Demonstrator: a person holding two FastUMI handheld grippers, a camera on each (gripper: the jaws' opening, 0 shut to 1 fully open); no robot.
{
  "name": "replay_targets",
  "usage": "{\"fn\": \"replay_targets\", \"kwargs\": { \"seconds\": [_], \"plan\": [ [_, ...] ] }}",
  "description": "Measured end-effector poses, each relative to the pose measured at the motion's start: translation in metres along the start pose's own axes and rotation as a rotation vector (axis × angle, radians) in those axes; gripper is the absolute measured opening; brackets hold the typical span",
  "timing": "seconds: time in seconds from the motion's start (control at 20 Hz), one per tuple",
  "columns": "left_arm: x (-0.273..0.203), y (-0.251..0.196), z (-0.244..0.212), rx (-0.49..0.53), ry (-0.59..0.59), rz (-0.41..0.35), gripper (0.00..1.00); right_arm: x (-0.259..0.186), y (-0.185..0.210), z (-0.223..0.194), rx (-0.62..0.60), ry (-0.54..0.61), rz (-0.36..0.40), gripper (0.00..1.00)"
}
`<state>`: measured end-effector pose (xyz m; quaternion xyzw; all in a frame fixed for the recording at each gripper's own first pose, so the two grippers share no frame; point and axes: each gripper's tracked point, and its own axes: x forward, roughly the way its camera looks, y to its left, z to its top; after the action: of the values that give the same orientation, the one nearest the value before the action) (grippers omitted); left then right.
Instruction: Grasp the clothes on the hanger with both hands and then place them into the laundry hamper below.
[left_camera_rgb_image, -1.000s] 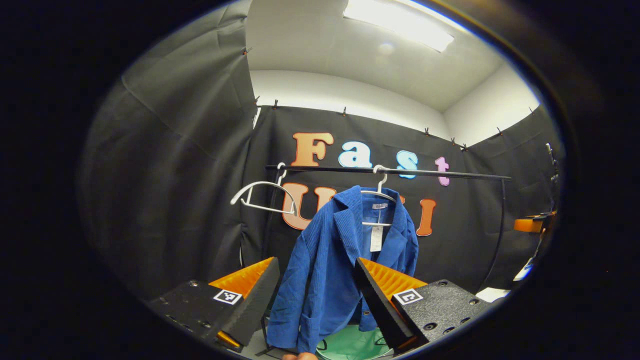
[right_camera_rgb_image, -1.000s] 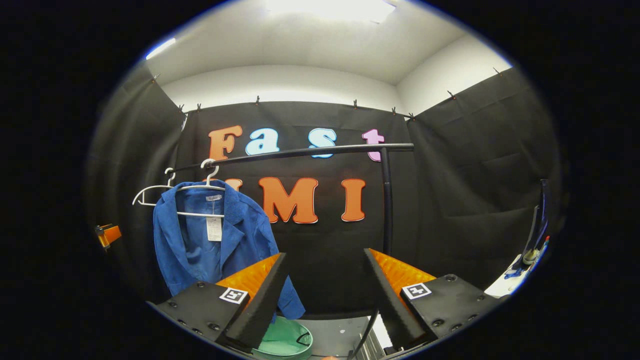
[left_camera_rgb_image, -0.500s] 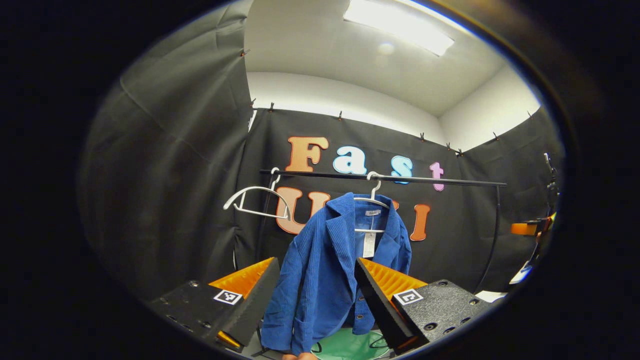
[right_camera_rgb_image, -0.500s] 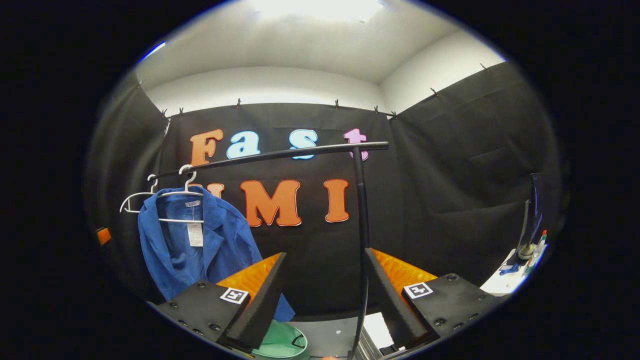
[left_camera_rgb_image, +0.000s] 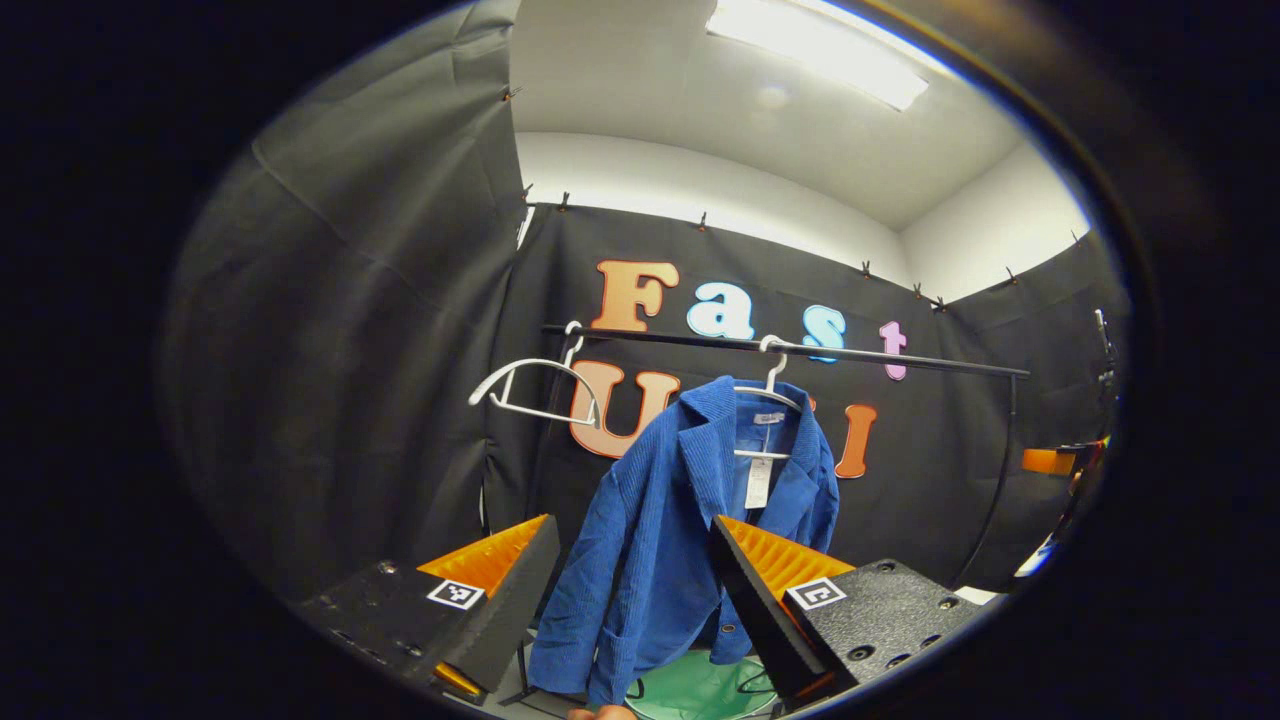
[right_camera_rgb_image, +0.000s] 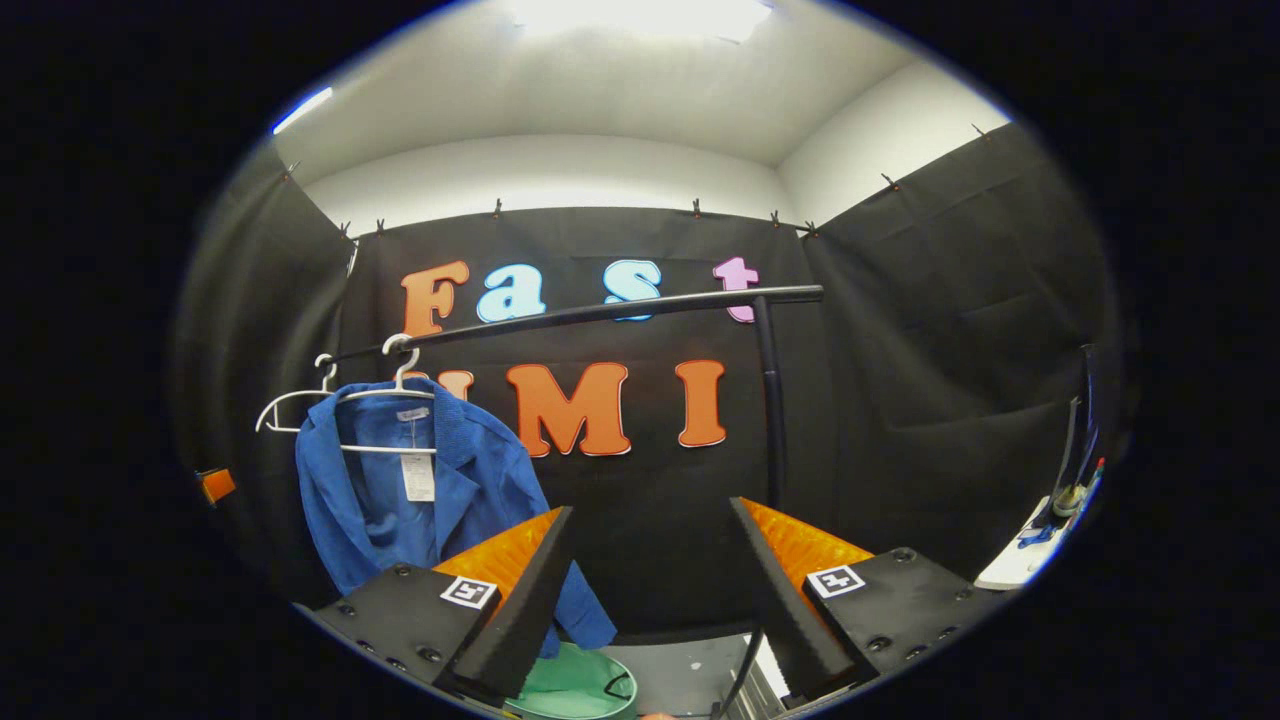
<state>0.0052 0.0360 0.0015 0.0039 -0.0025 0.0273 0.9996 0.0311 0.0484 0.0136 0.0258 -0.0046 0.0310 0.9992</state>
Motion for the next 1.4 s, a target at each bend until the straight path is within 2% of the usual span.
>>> {"fn": "replay_targets", "kwargs": {
  "seconds": [0.15,0.35,0.45,0.6,0.75,0.9,1.0,1.05,1.1,1.2,1.4],
  "plan": [
    [0.006,0.018,0.014,-0.002,0.001,0.059,0.95,0.029,0.037,-0.007,0.031,0.029,0.096,0.97],
    [0.014,0.025,0.018,0.083,0.007,0.121,0.95,0.077,0.089,-0.025,0.047,0.061,0.197,0.97],
    [0.023,0.018,0.011,0.078,0.024,0.114,0.95,0.102,0.112,-0.036,0.044,0.079,0.22,0.97],
    [0.04,0.01,-0.004,0.073,0.063,0.101,0.95,0.132,0.163,-0.059,0.113,0.156,0.307,0.97],
    [0.062,-0.012,-0.014,0.092,0.081,0.067,0.95,0.167,0.191,-0.077,0.114,0.146,0.327,0.96],
    [0.087,-0.048,-0.029,0.07,0.103,0.002,0.95,0.185,0.222,-0.103,0.127,0.195,0.363,0.97],
    [0.103,-0.068,-0.037,0.067,0.108,-0.037,0.95,0.196,0.234,-0.091,0.171,0.147,0.38,0.97],
    [0.111,-0.072,-0.04,0.081,0.111,-0.039,0.98,0.2,0.235,-0.084,0.198,0.13,0.381,0.97],
    [0.119,-0.077,-0.043,0.099,0.109,-0.035,0.95,0.211,0.23,-0.085,0.198,0.118,0.351,0.96],
    [0.136,-0.086,-0.051,0.135,0.111,-0.033,0.95,0.232,0.216,-0.096,0.162,0.111,0.293,0.96],
    [0.168,-0.096,-0.076,0.139,0.141,-0.024,0.95,0.251,0.238,-0.11,0.152,0.113,0.344,0.97]
  ]
}}
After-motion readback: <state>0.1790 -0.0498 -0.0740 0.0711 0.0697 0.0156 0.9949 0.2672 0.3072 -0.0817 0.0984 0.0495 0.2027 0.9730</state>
